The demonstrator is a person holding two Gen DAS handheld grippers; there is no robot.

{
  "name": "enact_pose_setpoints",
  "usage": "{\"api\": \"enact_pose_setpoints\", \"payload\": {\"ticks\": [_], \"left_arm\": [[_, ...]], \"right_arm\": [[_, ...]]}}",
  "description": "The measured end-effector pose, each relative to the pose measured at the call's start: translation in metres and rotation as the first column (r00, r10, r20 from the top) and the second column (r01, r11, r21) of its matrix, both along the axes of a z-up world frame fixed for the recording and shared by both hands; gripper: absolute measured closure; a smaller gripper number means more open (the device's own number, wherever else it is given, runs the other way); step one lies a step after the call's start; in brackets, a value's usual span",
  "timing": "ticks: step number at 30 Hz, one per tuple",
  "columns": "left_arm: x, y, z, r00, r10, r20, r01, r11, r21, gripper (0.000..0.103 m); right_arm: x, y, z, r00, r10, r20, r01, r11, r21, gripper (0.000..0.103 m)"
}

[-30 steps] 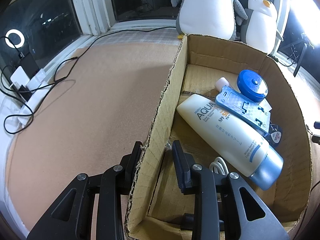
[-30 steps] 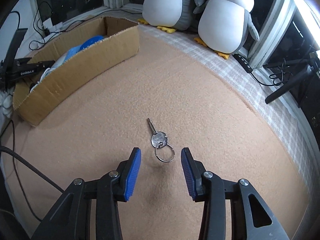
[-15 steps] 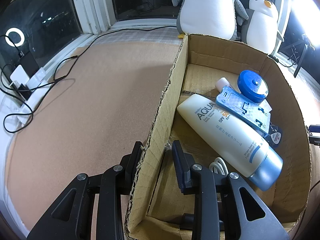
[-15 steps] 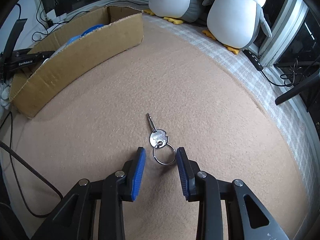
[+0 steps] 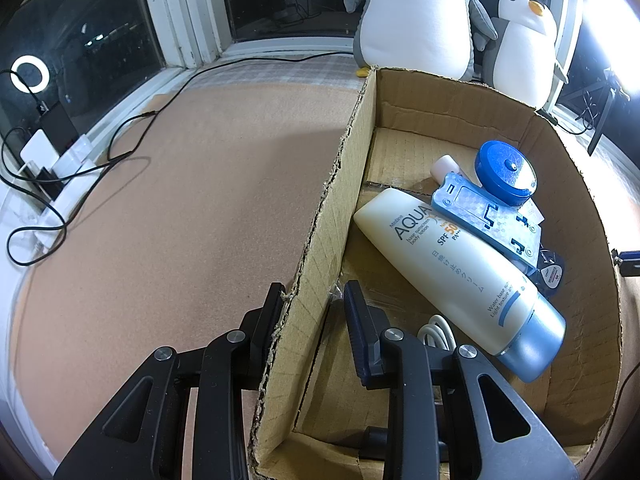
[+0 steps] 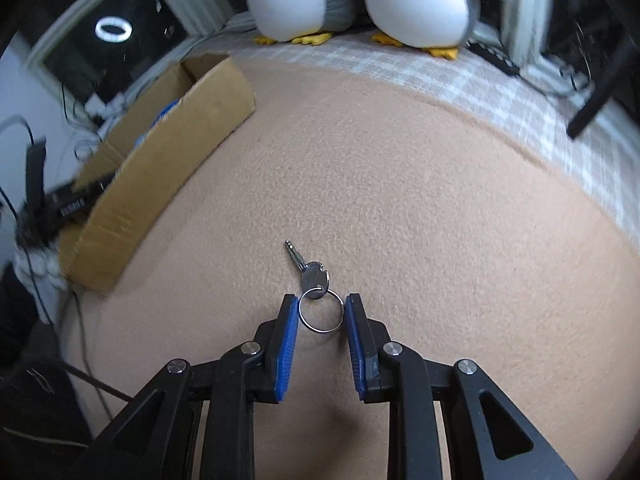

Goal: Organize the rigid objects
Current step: 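Carry the key ring with the right gripper into the box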

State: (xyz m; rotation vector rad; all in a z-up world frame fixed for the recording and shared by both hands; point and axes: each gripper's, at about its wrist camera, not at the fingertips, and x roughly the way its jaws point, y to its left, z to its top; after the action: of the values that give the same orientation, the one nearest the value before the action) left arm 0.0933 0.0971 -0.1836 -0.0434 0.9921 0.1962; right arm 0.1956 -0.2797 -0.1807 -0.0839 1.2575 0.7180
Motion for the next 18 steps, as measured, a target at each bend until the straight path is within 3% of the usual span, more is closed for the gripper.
{"api": "enact_pose_setpoints", "payload": {"ticks": [4, 10, 18], "left_arm": [[0.000, -0.001, -0.001, 1.000, -0.003, -0.001, 0.003, 1.000, 0.008, 0.076], [-0.001, -0.002, -0.001, 1.000, -0.003, -0.001, 0.003, 1.000, 0.008, 0.076], [-0.001, -0.003, -0.001, 1.000, -0.002, -0.001, 0.002, 1.000, 0.008, 0.076]], "right_arm": [[0.007, -0.016, -0.005, 0.994, -0.071, -0.081, 0.079, 0.992, 0.103, 0.082], [0.004, -0.017, -0.007, 0.986, -0.105, -0.126, 0.127, 0.976, 0.179, 0.082], [0.003, -0.019, -0.014, 0.950, -0.174, -0.260, 0.261, 0.898, 0.353, 0.082]]}}
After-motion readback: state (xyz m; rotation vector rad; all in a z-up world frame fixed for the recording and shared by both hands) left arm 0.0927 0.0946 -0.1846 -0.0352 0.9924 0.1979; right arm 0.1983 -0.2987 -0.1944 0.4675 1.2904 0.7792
